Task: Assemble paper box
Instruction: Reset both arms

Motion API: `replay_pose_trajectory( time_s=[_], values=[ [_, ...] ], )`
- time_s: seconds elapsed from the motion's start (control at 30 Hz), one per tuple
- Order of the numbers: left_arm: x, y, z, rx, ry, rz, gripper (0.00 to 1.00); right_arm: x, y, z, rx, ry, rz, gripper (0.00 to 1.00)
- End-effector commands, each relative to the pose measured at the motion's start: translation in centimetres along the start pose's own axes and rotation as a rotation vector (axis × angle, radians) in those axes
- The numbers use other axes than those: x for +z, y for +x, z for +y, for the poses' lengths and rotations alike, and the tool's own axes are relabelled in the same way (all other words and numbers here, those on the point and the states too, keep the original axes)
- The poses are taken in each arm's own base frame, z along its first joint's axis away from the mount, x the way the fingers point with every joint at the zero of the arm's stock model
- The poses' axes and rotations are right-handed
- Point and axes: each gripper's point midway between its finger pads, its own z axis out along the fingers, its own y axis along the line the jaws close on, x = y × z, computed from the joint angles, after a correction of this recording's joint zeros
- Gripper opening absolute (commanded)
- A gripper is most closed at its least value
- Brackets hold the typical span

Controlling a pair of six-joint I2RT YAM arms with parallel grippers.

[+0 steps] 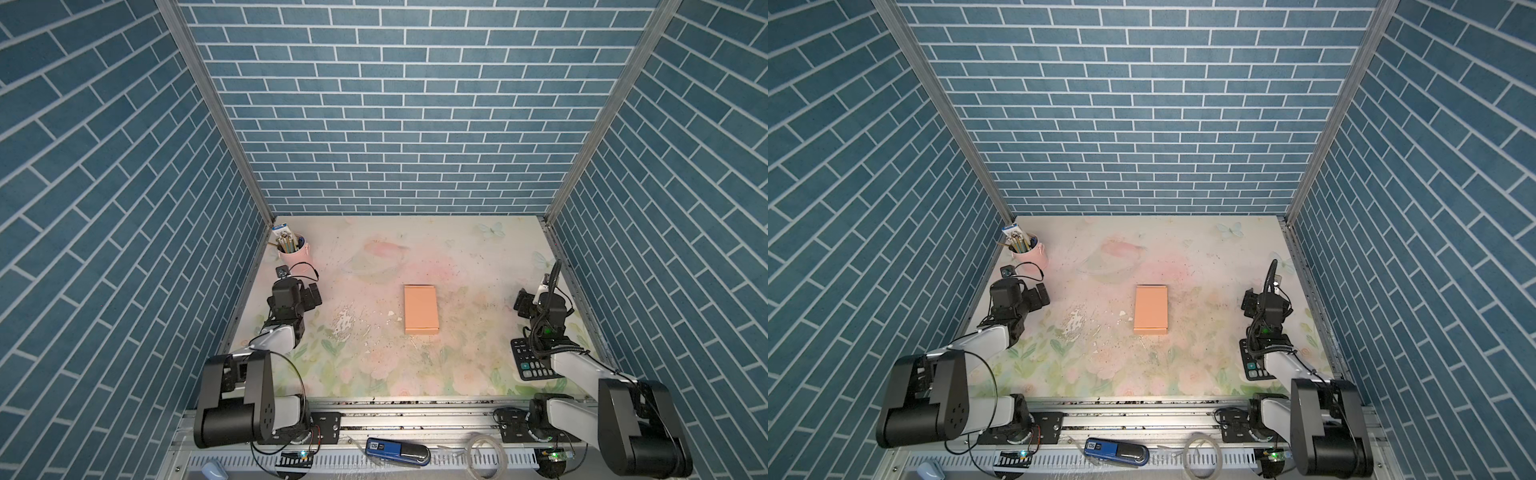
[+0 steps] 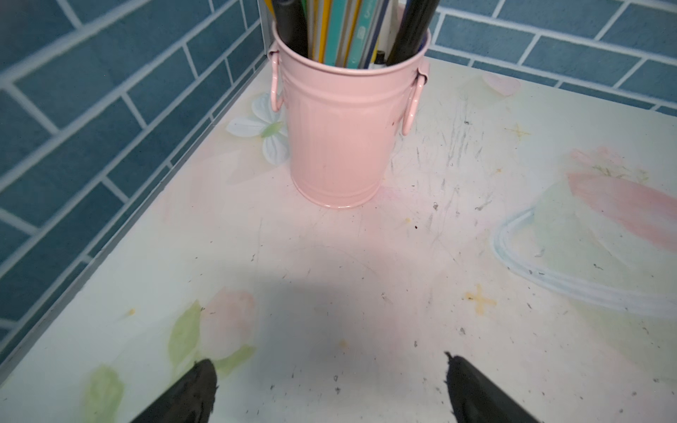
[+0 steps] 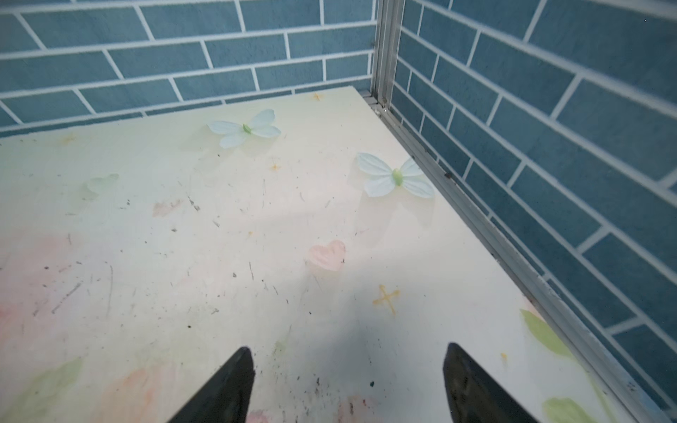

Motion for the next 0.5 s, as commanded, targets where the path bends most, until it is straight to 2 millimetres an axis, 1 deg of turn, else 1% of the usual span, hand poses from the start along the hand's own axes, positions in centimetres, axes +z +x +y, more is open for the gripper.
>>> replay_pose_trajectory(
  time_s=[0.0,0.03,0.17,0.2,0.23,0.3,0.33,0.4,0.43,0.47],
  values=[
    [0.0,-2.7,-2.1,0.086,0.057,-0.125,1.00,0.6,-2.4,0.8,0.000,-0.039,-0.100,0.81],
    [-0.1,-2.7,-2.8,0.124,0.069,-0.131,1.00,0.7,-2.7,0.7,-0.005,-0.036,-0.117,0.81],
    [-0.2,-2.5,-6.9,0.334,0.111,-0.148,1.00,1.8,-2.7,0.7,-0.031,-0.033,-0.088,0.80],
    [-0.4,-2.1,-7.5,0.376,0.124,-0.173,1.00,1.8,-2.7,0.6,-0.035,-0.032,-0.097,0.80],
    [-0.6,-2.0,-7.5,0.368,0.130,-0.243,1.00,1.8,-2.8,0.5,-0.036,-0.032,-0.106,0.80],
    [-0.5,-1.1,-5.7,0.285,0.100,-0.267,0.99,1.6,-2.9,0.6,-0.035,-0.048,-0.121,0.80],
    [-0.4,-1.3,-5.7,0.288,0.101,-0.315,1.00,1.6,-2.9,0.7,-0.031,-0.058,-0.124,0.80],
    [0.4,-0.8,-6.4,0.312,0.133,-0.217,1.00,1.6,-3.0,0.6,-0.029,-0.065,-0.138,0.80],
    [0.7,-1.2,-6.2,0.289,0.145,-0.235,1.00,1.7,-2.7,0.4,-0.023,-0.068,-0.157,0.80],
    [1.0,-1.2,-5.7,0.262,0.148,-0.197,0.99,1.7,-2.4,0.2,-0.016,-0.070,-0.174,0.80]
  ],
)
